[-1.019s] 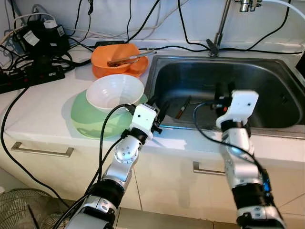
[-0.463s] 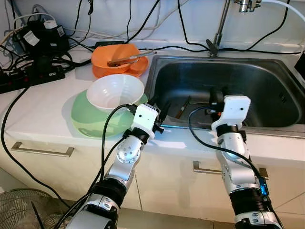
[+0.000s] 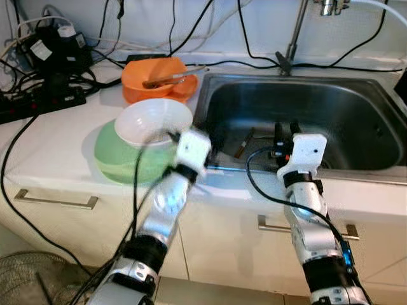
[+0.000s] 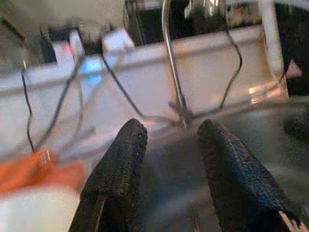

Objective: Kitchen organization

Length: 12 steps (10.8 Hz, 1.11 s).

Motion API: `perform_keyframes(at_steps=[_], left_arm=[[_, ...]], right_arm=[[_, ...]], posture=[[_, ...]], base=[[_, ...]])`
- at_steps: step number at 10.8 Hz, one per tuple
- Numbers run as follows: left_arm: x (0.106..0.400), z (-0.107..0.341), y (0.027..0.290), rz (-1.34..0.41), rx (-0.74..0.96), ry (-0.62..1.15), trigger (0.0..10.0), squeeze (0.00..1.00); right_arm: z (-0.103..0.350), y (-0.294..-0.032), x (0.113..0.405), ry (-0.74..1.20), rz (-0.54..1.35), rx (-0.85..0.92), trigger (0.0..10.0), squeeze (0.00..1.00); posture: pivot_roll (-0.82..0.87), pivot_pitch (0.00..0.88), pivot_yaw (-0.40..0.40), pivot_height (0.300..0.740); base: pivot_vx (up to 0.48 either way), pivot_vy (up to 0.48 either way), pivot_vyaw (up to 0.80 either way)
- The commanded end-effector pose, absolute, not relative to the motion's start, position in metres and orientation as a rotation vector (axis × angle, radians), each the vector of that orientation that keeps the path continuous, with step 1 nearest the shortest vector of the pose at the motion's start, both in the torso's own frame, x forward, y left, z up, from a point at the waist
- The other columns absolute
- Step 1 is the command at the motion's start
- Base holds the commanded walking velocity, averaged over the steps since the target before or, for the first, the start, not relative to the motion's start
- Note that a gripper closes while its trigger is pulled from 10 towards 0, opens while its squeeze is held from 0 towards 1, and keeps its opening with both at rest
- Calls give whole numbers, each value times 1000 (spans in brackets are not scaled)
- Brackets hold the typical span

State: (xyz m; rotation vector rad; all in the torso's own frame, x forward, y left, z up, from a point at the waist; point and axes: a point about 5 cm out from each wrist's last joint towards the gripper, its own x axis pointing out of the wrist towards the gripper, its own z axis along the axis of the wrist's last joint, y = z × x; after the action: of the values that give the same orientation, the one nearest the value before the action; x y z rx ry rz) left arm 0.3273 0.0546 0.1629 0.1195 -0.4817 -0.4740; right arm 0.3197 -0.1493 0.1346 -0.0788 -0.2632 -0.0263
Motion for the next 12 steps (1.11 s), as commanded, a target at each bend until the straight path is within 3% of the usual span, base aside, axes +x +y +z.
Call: perform_keyframes(at_steps=[1,3,5,9,12], left_arm=[[328,188,53,-481,117,-557,10000,0],[327,221,57,-467,118,-651,10000,0],[328,231,65,-426,86,-626,10000,0],[350,245,152,-64,92,-398,10000,0],[347,250,186,21,-26,-245,10000,0]], right_arm=[[134,-147,319,-252,-31,-76,10000,0],[158,-147,321,-329,-48,-42,10000,0],[178,-150,322,-385,-58,-42,10000,0],[183,-149,322,-379,-50,-41,10000,0],[181,-143,323,-355,-26,-38,10000,0]], posture=[[-5,0,47,740],[-14,0,56,740],[-17,0,60,740],[14,0,56,740],[27,0,56,740]], base=[[0,0,0],[0,0,0],[0,0,0],[0,0,0],[0,0,0]])
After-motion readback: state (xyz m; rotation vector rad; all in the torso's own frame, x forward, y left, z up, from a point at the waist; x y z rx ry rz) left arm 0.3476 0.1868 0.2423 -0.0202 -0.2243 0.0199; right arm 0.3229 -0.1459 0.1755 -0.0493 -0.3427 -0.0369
